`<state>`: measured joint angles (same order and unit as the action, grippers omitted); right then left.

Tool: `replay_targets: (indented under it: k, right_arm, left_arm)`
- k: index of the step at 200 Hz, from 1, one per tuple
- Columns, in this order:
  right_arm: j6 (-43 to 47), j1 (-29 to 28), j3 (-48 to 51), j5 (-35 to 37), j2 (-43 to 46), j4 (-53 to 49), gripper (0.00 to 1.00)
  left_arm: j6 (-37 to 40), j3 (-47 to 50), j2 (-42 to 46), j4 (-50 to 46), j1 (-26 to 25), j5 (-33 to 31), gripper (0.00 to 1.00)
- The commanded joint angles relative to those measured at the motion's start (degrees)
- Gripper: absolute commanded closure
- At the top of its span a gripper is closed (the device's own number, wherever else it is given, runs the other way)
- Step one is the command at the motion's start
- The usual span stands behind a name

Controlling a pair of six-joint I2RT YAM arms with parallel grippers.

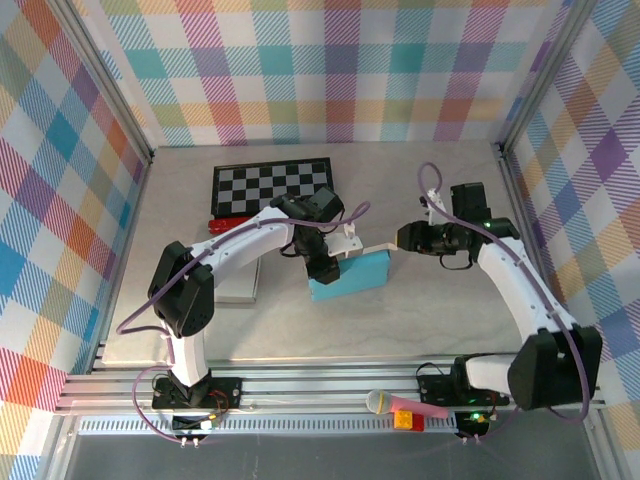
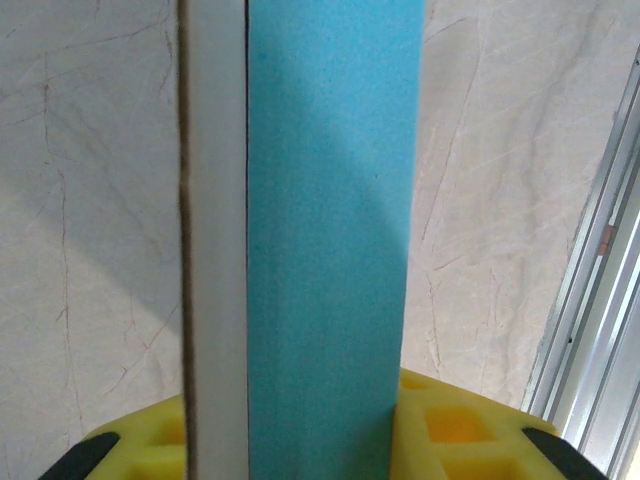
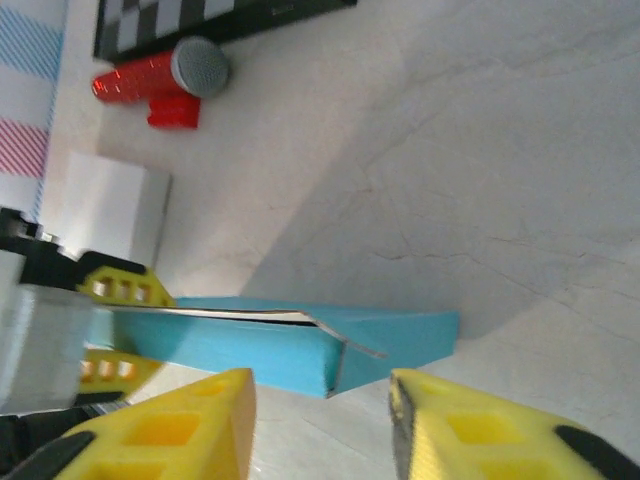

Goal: Fold the paper box

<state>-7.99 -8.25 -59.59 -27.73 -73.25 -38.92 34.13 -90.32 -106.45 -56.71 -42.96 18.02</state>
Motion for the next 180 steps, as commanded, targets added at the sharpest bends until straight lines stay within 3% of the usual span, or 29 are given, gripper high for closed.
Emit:
replay_targets:
  k: [1,54,99,180]
  right_arm:
    - [9.4,0.2,-2.7,-2.6,-3.7,-2.3,0.52]
    - [8.9,-1.1,-5.6,-9.0,-9.1,-2.5,0.48]
    - [8.8,-2.1,-4.6,-9.8,-9.6,-3.9,0.49]
    - [10.0,-3.4,-4.5,-5.0,-7.0,-8.0,0.67]
  left_arm:
    - [0.8,-0.7,-1.3,-3.9,0.5,0.3,0.71]
    - [0.5,-0.6,-1.4,-3.5,0.6,-0.2,0.71]
    - [0.2,-0.6,-1.3,-3.1,0.6,-0.5,0.70]
    - [-0.5,-1.0,-1.7,-2.7,0.6,-0.8,0.69]
